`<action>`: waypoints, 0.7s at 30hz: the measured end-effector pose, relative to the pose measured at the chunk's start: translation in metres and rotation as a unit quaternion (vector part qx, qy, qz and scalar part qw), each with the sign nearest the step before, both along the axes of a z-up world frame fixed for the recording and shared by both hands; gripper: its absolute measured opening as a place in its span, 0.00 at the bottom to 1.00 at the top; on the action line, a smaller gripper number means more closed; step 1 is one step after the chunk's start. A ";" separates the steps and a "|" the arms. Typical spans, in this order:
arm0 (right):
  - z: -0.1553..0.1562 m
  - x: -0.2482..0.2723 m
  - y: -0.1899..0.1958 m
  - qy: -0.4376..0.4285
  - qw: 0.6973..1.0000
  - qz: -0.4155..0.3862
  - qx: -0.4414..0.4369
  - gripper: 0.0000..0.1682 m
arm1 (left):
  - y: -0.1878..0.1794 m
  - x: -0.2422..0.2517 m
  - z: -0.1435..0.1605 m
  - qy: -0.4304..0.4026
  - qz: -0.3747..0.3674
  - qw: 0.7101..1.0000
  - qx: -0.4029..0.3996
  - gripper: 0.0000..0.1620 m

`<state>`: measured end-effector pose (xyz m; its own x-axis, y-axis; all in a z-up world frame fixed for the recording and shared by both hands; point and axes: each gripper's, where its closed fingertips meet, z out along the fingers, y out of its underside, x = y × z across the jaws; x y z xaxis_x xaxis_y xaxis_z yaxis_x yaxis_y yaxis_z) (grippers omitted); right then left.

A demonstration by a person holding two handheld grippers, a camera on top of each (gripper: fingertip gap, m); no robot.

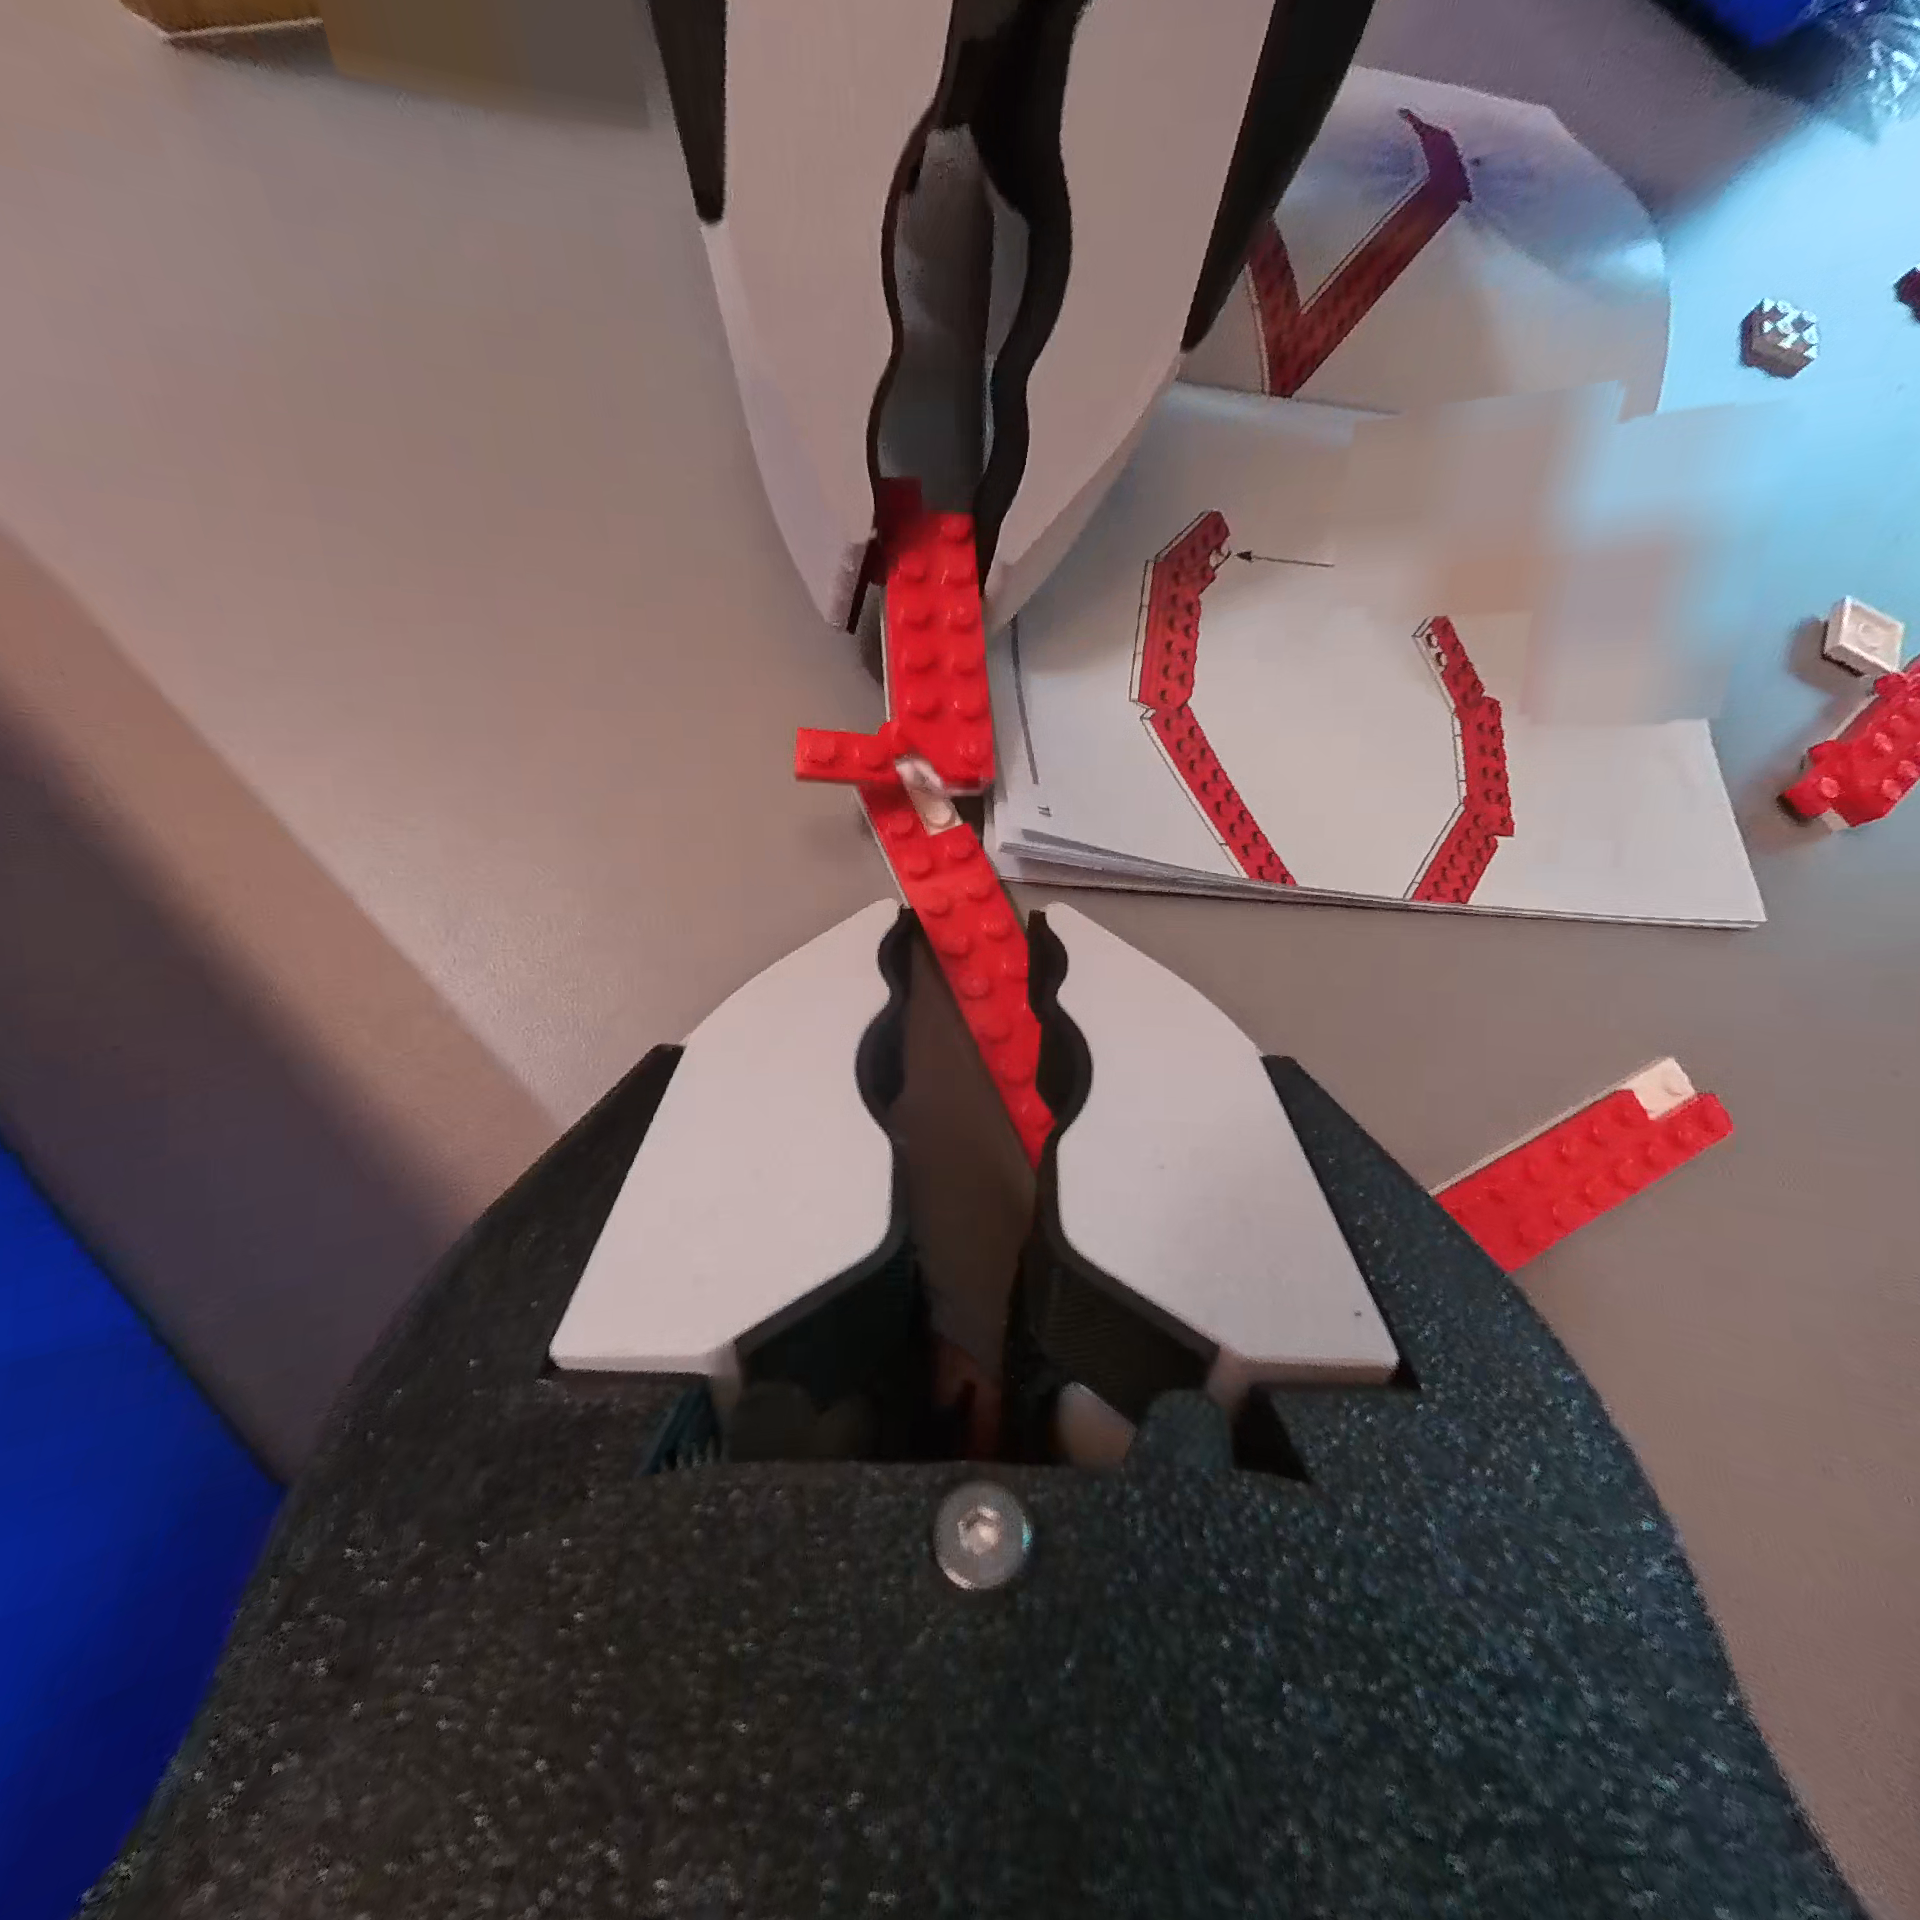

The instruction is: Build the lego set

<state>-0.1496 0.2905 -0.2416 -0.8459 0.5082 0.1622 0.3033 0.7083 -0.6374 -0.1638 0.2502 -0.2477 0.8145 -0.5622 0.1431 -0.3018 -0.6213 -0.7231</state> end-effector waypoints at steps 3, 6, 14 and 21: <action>-0.005 0.000 -0.001 -0.010 1.000 0.013 0.011 0.12 | -0.001 0.001 0.000 0.005 -0.010 1.000 0.002 0.13; -0.006 -0.001 -0.001 -0.015 1.000 0.019 0.007 0.12 | -0.001 0.002 0.000 0.010 -0.016 1.000 0.007 0.13; -0.007 0.001 -0.003 -0.031 0.999 0.018 0.015 0.12 | 0.000 0.002 0.000 0.015 -0.020 1.000 0.013 0.13; 0.004 0.003 0.006 -0.040 0.989 -0.143 0.026 0.12 | -0.001 0.002 0.000 0.004 -0.002 1.000 0.006 0.12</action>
